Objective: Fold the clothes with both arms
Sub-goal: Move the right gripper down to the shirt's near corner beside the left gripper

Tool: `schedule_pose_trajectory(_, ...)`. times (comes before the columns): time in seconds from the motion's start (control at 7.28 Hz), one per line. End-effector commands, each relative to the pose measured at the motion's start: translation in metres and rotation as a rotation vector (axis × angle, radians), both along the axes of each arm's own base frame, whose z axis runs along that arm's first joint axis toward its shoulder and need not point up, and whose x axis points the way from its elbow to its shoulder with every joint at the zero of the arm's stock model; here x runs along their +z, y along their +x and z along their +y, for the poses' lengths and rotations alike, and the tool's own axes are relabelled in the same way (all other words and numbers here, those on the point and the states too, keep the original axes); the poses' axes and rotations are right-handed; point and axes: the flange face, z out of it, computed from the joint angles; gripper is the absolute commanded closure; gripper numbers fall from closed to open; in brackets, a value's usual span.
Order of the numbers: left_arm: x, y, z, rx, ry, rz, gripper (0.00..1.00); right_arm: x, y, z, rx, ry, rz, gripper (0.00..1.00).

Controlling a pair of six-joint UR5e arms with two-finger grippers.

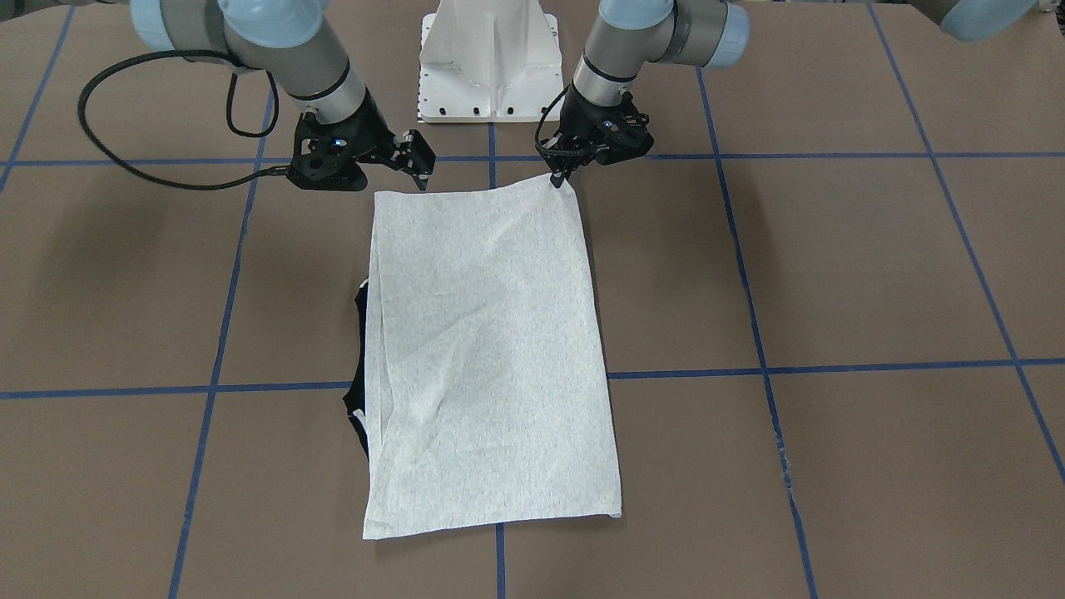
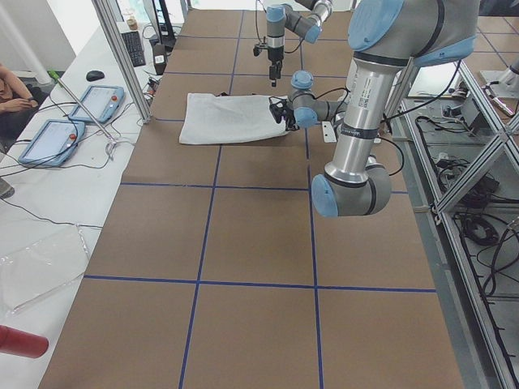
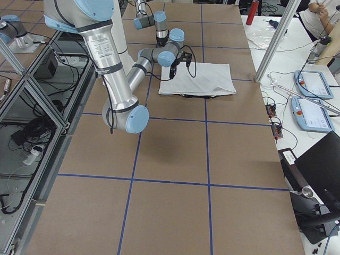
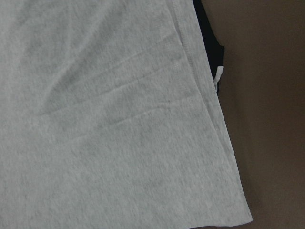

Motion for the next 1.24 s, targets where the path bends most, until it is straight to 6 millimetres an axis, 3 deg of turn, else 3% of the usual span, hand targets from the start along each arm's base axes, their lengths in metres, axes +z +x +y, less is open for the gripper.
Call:
schedule_pose_trajectory(0.0,-0.001,0.000,0.000,0.001,0.000,0.002,1.00,0.015,-0.046,0.053,0.184,-0.122,0.071,0.00)
schedule_pose_trajectory(0.27,-0.001,-0.001,0.001,0.001,0.000,0.003,1.00,0.044,-0.066,0.056,0.200,-0.143,0.140,0.00)
schedule_pose_trajectory(0.55,-0.008,-0.005,0.002,0.001,0.004,0.016,1.00,0.060,-0.077,0.049,0.210,-0.149,0.174,0.00)
schedule_pose_trajectory(1.1,-0.008,-0.005,0.002,0.001,0.004,0.016,1.00,0.067,-0.085,0.051,0.203,-0.152,0.191,0.00)
